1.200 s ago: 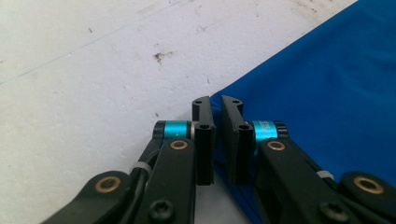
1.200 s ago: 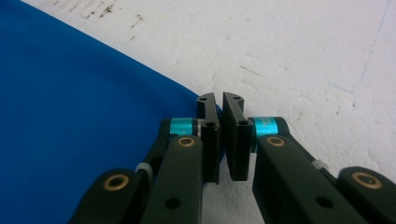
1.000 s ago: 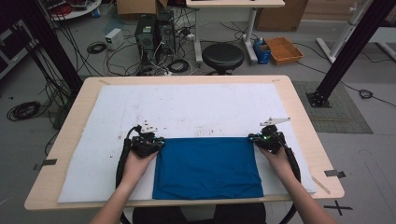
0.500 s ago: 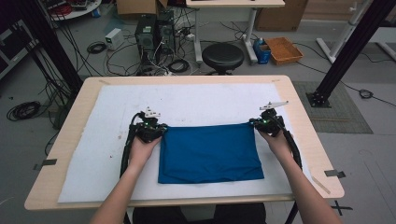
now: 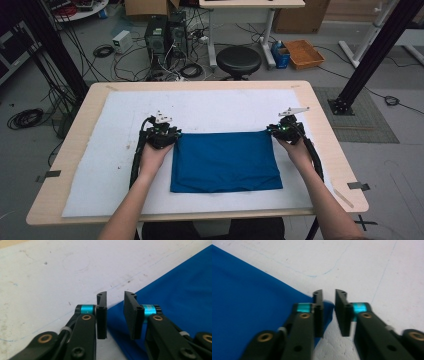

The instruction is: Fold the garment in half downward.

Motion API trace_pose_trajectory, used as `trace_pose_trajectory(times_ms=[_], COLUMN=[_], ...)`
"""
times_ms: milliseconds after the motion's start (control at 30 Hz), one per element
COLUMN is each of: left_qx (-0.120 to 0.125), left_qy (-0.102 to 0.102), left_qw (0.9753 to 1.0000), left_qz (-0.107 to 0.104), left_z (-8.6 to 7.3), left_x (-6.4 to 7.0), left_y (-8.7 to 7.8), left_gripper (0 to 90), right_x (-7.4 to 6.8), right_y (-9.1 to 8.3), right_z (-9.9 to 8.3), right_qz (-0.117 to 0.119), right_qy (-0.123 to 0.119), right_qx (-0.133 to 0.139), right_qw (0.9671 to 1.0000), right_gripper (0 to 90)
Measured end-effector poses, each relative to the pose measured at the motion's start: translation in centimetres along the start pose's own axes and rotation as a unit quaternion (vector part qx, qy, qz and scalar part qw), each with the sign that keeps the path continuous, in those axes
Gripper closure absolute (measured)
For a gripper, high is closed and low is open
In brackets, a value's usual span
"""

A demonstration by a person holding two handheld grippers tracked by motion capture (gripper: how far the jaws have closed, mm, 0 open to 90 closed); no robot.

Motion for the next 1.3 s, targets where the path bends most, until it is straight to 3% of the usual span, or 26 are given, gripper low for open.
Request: trace_pose_trajectory(times_ms=[100, 200, 367, 433, 533, 633, 767, 833, 1000, 1100, 1300], left_qx=[0.006, 0.020, 0.040, 0.045, 0.050, 0.065, 0.090, 0.106, 0.133, 0.144, 0.118], left_qy=[0.003, 0.006, 0.012, 0.010, -0.009, -0.021, 0.007, 0.021, 0.030, 0.021, 0.004], left_qw=[1.0000, 0.9998, 0.9987, 0.9982, 0.9972, 0.9948, 0.9919, 0.9893, 0.9867, 0.9851, 0.9876], left_qz=[0.003, -0.002, -0.030, -0.038, -0.056, -0.076, -0.089, -0.098, -0.089, -0.092, -0.103], left_z=[0.1, 0.0, -1.0, -1.5, -2.3, -3.0, -3.5, -3.6, -3.9, -3.8, -3.6], left_x=[0.1, 0.5, 1.3, 1.5, 1.5, 1.9, 2.6, 2.7, 2.5, 2.6, 2.8], left_y=[-0.8, -2.0, -4.6, -5.4, -6.2, -7.0, -7.8, -7.8, -8.0, -8.2, -8.0], left_gripper=[62.3, 58.2, 51.5, 48.9, 46.1, 43.7, 43.7, 43.7, 43.7, 43.0, 37.2], right_x=[-0.1, -0.1, -0.4, -0.5, -0.7, -0.9, -0.6, -0.2, 0.5, 0.5, 0.6], right_y=[-0.8, -1.9, -4.1, -5.0, -6.0, -6.9, -7.8, -8.1, -8.3, -8.2, -8.0], right_z=[-0.1, -0.4, -1.5, -2.0, -2.8, -3.5, -4.0, -4.1, -4.2, -4.3, -4.2], right_qz=[-0.004, -0.008, 0.001, 0.003, 0.003, 0.003, 0.007, 0.004, 0.004, 0.004, 0.004], right_qy=[0.003, 0.006, 0.008, 0.007, 0.005, 0.004, 0.011, 0.018, 0.036, 0.034, 0.030], right_qx=[0.009, 0.021, 0.045, 0.058, 0.064, 0.074, 0.086, 0.087, 0.094, 0.091, 0.089], right_qw=[0.9999, 0.9997, 0.9989, 0.9983, 0.9979, 0.9972, 0.9962, 0.9960, 0.9950, 0.9953, 0.9956], right_gripper=[63.6, 57.7, 48.5, 47.5, 47.1, 46.8, 46.8, 46.6, 46.5, 46.5, 46.5])
Point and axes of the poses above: each handheld gripper's, and its own axes: y roughly forward along the jaws, z roughly out of its top, x roughly to its right, the point moved 3 cm from there along y, roughly forward along the jaws, and after that the axes turned 5 degrees about -z, right-handed, at the moved point
